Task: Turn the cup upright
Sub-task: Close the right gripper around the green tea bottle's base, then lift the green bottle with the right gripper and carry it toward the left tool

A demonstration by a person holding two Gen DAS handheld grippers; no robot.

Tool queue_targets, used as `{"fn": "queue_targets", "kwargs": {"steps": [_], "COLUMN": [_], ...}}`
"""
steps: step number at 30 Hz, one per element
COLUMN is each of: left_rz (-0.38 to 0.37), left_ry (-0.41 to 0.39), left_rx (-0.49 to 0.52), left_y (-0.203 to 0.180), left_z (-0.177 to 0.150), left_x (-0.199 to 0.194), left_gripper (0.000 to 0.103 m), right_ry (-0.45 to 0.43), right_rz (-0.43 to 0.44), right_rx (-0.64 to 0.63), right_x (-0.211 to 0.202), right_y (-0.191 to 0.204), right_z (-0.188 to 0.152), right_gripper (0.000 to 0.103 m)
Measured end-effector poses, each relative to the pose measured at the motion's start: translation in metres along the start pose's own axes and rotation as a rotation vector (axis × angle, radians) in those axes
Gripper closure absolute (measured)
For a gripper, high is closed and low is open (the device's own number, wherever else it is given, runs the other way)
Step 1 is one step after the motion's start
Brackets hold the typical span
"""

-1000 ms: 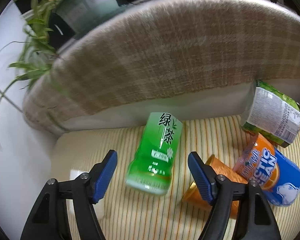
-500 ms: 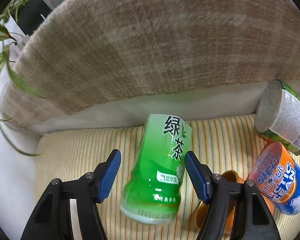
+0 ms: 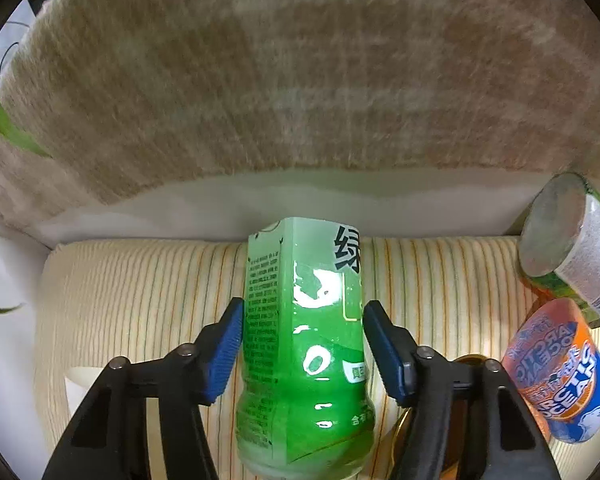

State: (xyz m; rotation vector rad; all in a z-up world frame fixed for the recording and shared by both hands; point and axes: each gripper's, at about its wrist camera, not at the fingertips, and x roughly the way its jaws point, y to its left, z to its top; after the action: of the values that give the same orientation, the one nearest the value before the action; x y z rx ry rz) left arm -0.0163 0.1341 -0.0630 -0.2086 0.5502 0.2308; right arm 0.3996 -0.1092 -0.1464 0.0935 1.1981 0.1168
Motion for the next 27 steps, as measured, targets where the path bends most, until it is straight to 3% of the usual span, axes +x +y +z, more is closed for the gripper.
{"fn": "queue_targets", "kwargs": {"steps": [6,13,27], "left_rz": [0.002,-0.008,-0.049], "left_ry": [0.001,-0.005,-0.023], "left_rx": [-0.002,0.005,0.025], "left_y": [0.001,-0.005,-0.03], "left_z": [0.001,0.0,-0.004], "left_x": [0.001,-0.004,-0.02], "left_gripper": [0.0,0.0,0.0], "right_ry": [-0.01,-0.039,-0.122], "right_rz": [0.031,0.098,0.223], "right_rx": [-0.008,-0.045,-0.172], "right_x": [-0.003,-0.041,-0.131], "right_y": [0.015,0.019,0.007], "right_z": [-0.013,-0.038,-0.129], "right_gripper": [0.044,0.044,0.044]}}
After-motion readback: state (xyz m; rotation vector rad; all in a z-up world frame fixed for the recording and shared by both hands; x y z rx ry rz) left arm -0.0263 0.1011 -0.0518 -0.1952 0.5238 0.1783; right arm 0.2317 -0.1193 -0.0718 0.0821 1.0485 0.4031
